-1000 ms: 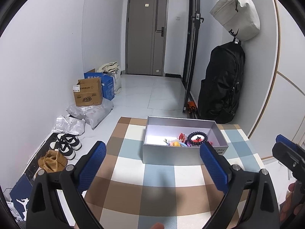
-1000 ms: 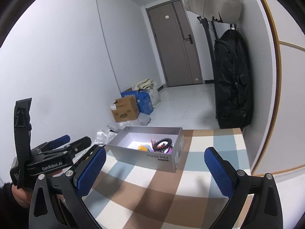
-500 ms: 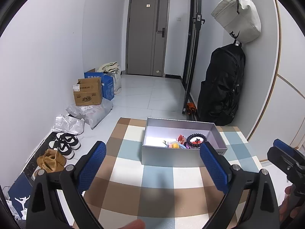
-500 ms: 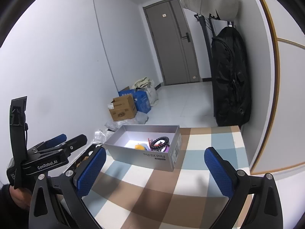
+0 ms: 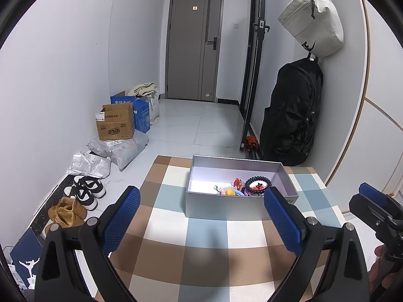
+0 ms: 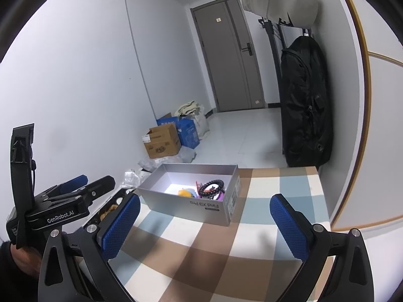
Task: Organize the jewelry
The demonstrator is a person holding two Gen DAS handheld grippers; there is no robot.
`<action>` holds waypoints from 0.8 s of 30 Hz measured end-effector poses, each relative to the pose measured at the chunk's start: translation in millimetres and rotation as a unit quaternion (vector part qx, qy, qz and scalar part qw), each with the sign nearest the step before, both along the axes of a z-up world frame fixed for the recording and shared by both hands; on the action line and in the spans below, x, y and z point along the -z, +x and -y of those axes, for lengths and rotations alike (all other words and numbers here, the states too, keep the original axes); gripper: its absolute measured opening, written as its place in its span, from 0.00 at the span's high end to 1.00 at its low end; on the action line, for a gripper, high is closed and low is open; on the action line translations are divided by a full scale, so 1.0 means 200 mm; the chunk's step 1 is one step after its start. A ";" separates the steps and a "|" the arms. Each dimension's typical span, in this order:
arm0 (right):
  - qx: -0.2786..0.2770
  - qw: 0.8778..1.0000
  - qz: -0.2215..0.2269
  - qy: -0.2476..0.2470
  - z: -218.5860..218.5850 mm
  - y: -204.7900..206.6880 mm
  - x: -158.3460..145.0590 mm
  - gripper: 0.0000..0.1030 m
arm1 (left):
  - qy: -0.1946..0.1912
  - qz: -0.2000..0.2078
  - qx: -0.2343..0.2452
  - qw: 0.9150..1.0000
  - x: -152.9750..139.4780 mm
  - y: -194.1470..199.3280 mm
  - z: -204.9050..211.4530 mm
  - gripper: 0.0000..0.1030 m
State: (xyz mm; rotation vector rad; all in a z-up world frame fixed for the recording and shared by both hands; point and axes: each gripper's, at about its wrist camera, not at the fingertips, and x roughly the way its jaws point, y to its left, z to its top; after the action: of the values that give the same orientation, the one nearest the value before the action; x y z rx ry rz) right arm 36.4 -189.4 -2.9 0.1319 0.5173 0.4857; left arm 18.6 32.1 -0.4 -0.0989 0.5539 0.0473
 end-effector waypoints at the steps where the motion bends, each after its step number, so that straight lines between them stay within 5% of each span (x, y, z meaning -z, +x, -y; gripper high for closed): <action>1: 0.000 1.000 0.000 0.000 0.00 0.00 0.00 0.00 | 0.000 0.000 0.000 1.000 0.00 0.00 0.00 0.07; 24: -0.001 1.000 -0.009 -0.004 0.00 0.01 0.01 0.00 | -0.009 -0.006 0.000 1.000 0.01 0.00 0.00 0.07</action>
State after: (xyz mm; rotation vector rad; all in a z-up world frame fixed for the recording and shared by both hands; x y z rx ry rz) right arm 38.3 -189.5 -4.9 0.1277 0.5372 0.4851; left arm 19.1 32.4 -2.2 -0.1154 0.5664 0.0423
